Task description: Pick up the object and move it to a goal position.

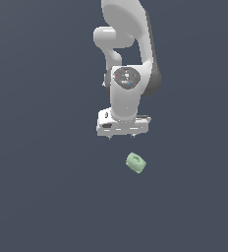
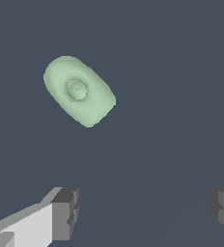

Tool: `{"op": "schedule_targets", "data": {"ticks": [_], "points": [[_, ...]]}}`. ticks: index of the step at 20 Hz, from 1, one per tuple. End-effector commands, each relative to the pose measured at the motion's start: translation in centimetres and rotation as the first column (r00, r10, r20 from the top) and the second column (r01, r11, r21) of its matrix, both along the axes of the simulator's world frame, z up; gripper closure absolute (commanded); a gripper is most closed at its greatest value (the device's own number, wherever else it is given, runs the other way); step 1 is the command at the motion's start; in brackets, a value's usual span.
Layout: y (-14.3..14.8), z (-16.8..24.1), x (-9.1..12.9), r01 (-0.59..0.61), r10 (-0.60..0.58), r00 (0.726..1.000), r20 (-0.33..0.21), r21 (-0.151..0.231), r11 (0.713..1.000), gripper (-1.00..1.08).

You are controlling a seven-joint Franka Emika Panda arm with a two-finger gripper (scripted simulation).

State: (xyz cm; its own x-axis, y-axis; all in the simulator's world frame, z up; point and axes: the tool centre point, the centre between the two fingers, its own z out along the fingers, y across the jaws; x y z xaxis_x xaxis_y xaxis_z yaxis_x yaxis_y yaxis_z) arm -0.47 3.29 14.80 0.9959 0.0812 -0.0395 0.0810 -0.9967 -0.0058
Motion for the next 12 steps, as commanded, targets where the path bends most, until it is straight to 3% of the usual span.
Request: {"op": "schedule_targets", "data": {"ticks": [1, 12], "points": [[0.2, 0.0, 0.0, -0.005, 0.005, 1.000, -0.002, 0.000, 1.000, -0.92], [0.8, -0.4, 1.0, -0.097, 0.097, 0.995, 0.003, 0.000, 0.995, -0.92]]}}
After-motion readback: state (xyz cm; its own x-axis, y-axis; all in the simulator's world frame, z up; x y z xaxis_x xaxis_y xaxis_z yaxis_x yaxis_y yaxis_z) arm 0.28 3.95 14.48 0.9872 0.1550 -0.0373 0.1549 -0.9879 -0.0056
